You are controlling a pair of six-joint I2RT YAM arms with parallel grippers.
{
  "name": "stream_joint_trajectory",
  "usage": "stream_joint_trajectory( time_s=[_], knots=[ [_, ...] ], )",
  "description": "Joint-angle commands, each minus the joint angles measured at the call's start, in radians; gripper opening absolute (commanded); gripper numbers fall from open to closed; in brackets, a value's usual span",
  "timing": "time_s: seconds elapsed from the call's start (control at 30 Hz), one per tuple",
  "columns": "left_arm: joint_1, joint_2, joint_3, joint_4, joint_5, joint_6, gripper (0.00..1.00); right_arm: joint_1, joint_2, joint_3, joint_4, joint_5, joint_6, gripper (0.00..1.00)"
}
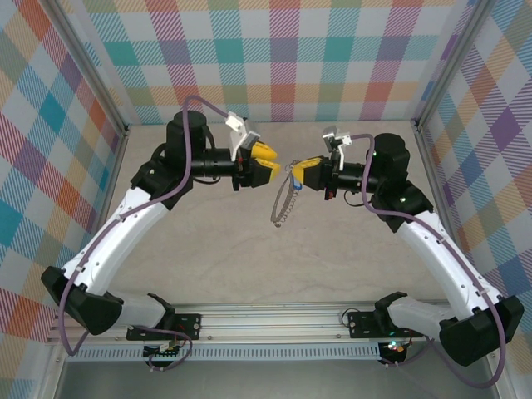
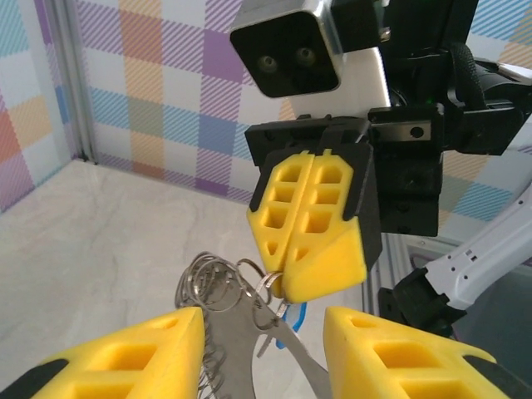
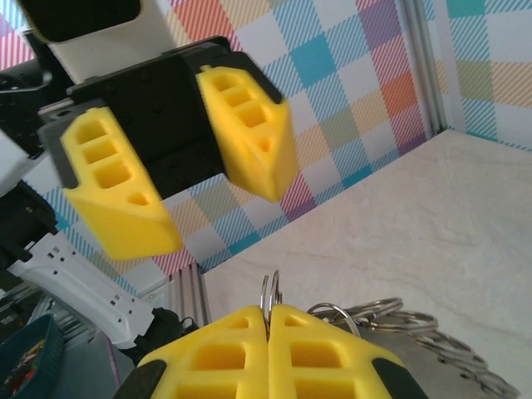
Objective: Put the keys on the keyring
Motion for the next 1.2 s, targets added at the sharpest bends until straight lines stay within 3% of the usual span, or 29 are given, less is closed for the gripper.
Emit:
stream_joint_trajectory(
  time_s=[0.0,0.9,1.07,1.17],
  knots=[
    [0.018,0.03,0.049,-0.045,0.098,0.02,0.41,-0.007,0.001,0.038,0.03,-0.077,-0.026,0.0],
    [0.016,0.142,0.079,-0.029,0.237,-0.025,0.28,-0.01,0.036,0.024,0.069,-0.084,-0.005,0.0],
    [0.013,0.154,0.087,-0.036,0.246,-0.024,0.14,-0.01,0.037,0.021,0.075,-0.081,-0.002,0.0],
    [0.008,0.153,0.086,-0.022,0.245,-0.031,0.0,-0.01,0.04,0.018,0.079,-0.084,0.003,0.0]
  ],
)
